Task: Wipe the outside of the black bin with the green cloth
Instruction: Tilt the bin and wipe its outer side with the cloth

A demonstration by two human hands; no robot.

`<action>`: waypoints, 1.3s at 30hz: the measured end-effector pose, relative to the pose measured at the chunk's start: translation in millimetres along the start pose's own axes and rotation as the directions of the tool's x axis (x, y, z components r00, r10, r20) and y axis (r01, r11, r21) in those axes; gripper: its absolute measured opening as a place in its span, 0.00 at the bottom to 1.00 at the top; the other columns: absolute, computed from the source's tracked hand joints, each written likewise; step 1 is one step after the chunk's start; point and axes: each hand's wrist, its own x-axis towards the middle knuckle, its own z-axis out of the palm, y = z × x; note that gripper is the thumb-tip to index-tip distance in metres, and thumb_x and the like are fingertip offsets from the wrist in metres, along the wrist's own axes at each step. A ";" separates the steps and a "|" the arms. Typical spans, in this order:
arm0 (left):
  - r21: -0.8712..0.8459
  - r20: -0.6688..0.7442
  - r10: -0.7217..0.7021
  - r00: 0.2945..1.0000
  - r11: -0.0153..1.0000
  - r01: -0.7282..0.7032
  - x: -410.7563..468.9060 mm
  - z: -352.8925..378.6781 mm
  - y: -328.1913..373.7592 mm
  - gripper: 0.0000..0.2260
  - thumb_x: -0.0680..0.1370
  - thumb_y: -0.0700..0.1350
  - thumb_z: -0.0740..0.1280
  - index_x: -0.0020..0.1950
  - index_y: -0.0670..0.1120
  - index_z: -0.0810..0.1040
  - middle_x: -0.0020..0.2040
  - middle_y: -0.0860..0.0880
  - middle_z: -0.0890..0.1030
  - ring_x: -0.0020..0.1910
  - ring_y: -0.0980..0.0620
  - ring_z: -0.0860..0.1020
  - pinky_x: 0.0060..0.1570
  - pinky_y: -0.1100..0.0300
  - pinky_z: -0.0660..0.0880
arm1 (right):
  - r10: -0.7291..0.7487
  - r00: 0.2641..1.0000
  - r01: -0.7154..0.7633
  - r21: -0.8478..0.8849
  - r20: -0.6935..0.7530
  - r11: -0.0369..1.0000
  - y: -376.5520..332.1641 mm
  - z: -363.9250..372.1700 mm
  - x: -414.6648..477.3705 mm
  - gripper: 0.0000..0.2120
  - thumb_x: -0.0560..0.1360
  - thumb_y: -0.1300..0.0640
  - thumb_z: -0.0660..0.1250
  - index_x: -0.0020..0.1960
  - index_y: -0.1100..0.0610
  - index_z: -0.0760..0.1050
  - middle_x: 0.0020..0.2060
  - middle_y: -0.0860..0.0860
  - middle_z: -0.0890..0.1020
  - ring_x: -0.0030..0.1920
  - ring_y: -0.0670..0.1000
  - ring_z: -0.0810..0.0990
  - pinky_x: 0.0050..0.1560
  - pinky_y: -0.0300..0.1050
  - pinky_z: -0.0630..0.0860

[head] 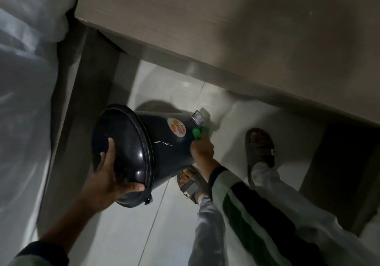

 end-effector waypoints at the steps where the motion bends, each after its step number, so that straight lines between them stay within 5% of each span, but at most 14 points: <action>1: 0.020 -0.013 0.012 1.000 1.000 -0.011 -2.5 5.3 -0.6 0.67 0.47 0.67 0.80 0.66 0.78 0.29 0.82 0.47 0.56 0.81 0.42 0.52 0.76 0.41 0.58 | -0.088 0.996 0.088 -0.053 -0.002 0.995 -4.0 3.3 -12.1 0.30 0.73 0.69 0.57 0.72 0.48 0.63 0.68 0.57 0.72 0.67 0.60 0.72 0.69 0.51 0.68; 4: 0.061 -0.070 0.031 0.997 0.998 -0.027 -16.3 21.4 -3.2 0.69 0.53 0.58 0.83 0.75 0.66 0.31 0.83 0.45 0.49 0.81 0.44 0.43 0.76 0.46 0.55 | -0.533 0.842 0.538 -0.045 0.086 0.842 -6.5 18.9 -72.8 0.30 0.70 0.68 0.58 0.70 0.49 0.69 0.72 0.54 0.70 0.71 0.55 0.67 0.73 0.45 0.63; 6: 0.084 -0.071 0.011 0.997 0.996 -0.005 -25.1 33.2 -13.1 0.70 0.55 0.52 0.84 0.76 0.60 0.31 0.83 0.43 0.45 0.80 0.45 0.39 0.75 0.44 0.53 | -0.630 0.766 0.629 0.055 0.129 0.775 2.3 15.9 -85.3 0.31 0.70 0.70 0.56 0.69 0.49 0.70 0.72 0.53 0.69 0.72 0.53 0.66 0.73 0.45 0.63; 8: 0.004 -0.039 0.001 0.999 1.000 -0.001 -31.5 42.7 -24.4 0.71 0.52 0.50 0.86 0.77 0.63 0.35 0.83 0.44 0.46 0.81 0.46 0.40 0.76 0.41 0.55 | -0.531 0.839 0.537 -0.026 0.118 0.843 17.0 3.1 -69.1 0.29 0.74 0.69 0.56 0.72 0.49 0.66 0.72 0.53 0.69 0.72 0.56 0.67 0.72 0.53 0.68; 10: -0.198 -0.012 -0.045 0.999 0.979 0.041 -37.1 38.8 -18.6 0.65 0.48 0.54 0.84 0.74 0.73 0.46 0.81 0.54 0.58 0.80 0.50 0.58 0.71 0.45 0.66 | -0.250 0.961 0.267 -0.152 0.121 0.952 32.6 -14.1 -53.2 0.26 0.79 0.63 0.56 0.75 0.50 0.59 0.71 0.56 0.71 0.69 0.59 0.70 0.68 0.54 0.69; 13: -0.389 -0.074 -0.169 0.983 0.912 0.127 -22.2 30.2 2.6 0.44 0.50 0.70 0.79 0.59 0.85 0.59 0.55 0.76 0.77 0.57 0.58 0.78 0.44 0.54 0.79 | -0.047 0.987 0.089 -0.272 0.156 0.958 44.5 -20.8 -47.1 0.23 0.81 0.58 0.57 0.75 0.50 0.58 0.66 0.59 0.75 0.65 0.62 0.75 0.63 0.52 0.73; 17: -0.391 -0.077 -0.277 0.958 0.892 0.226 -0.4 30.0 41.5 0.67 0.46 0.70 0.79 0.74 0.73 0.40 0.67 0.59 0.71 0.63 0.46 0.73 0.51 0.42 0.79 | -0.386 0.911 0.399 -0.077 0.143 0.914 32.3 -15.5 -64.6 0.25 0.76 0.67 0.60 0.71 0.51 0.68 0.71 0.58 0.70 0.69 0.60 0.70 0.70 0.49 0.66; 20: -0.347 -0.126 -0.320 0.939 0.901 0.260 -11.5 44.0 35.3 0.68 0.44 0.73 0.77 0.73 0.74 0.37 0.76 0.47 0.70 0.71 0.40 0.72 0.64 0.40 0.74 | -0.580 0.779 0.571 0.110 0.240 0.813 29.7 -22.0 -75.9 0.28 0.71 0.76 0.57 0.68 0.58 0.73 0.71 0.60 0.68 0.72 0.55 0.66 0.75 0.46 0.61; 22: -0.332 -0.137 -0.288 0.948 0.915 0.230 -19.4 49.5 25.2 0.66 0.43 0.73 0.77 0.67 0.80 0.34 0.77 0.45 0.69 0.76 0.41 0.65 0.71 0.39 0.66 | -0.602 0.753 0.619 0.022 0.265 0.785 42.2 -25.3 -59.1 0.29 0.73 0.75 0.58 0.70 0.55 0.70 0.72 0.57 0.67 0.73 0.53 0.65 0.73 0.44 0.64; 24: -0.281 -0.134 -0.250 0.959 0.938 0.205 -19.2 57.0 13.0 0.64 0.44 0.72 0.78 0.64 0.84 0.35 0.78 0.43 0.66 0.79 0.39 0.60 0.73 0.37 0.62 | -0.518 0.823 0.551 -0.105 0.232 0.828 53.6 -26.5 -23.8 0.27 0.76 0.70 0.59 0.72 0.51 0.67 0.71 0.56 0.69 0.70 0.56 0.70 0.68 0.47 0.71; 26: -0.188 -0.097 -0.165 0.982 0.971 0.145 -26.1 68.0 9.8 0.68 0.44 0.68 0.81 0.70 0.79 0.35 0.82 0.41 0.55 0.80 0.37 0.52 0.76 0.37 0.56 | -0.292 0.930 0.337 -0.206 0.223 0.919 52.2 -34.1 9.0 0.23 0.79 0.63 0.59 0.73 0.49 0.65 0.70 0.56 0.72 0.67 0.60 0.73 0.67 0.50 0.72; 29: -0.057 -0.066 -0.111 0.992 0.993 0.107 -40.0 82.6 2.1 0.73 0.47 0.59 0.84 0.74 0.72 0.33 0.82 0.40 0.41 0.80 0.36 0.42 0.76 0.36 0.49 | -0.148 0.948 0.229 -0.281 0.281 0.932 50.7 -35.6 10.8 0.24 0.79 0.63 0.58 0.73 0.50 0.65 0.70 0.56 0.72 0.68 0.60 0.72 0.69 0.46 0.68; 36: -0.026 0.017 -0.116 0.993 0.993 0.116 -62.7 68.4 -21.9 0.76 0.40 0.64 0.82 0.74 0.71 0.32 0.83 0.44 0.42 0.80 0.46 0.37 0.76 0.38 0.52 | -0.560 0.748 0.614 -0.053 0.356 0.787 67.6 -17.2 -96.5 0.26 0.73 0.69 0.63 0.69 0.52 0.72 0.71 0.55 0.72 0.69 0.57 0.71 0.73 0.52 0.67; 39: -0.069 0.004 -0.117 0.993 0.991 0.117 -65.5 66.4 -41.0 0.73 0.38 0.66 0.81 0.69 0.79 0.33 0.82 0.49 0.42 0.78 0.53 0.37 0.76 0.42 0.52 | -0.569 0.777 0.622 -0.190 0.269 0.760 91.4 -9.7 -74.4 0.27 0.75 0.68 0.61 0.73 0.53 0.66 0.73 0.58 0.67 0.72 0.59 0.66 0.73 0.54 0.66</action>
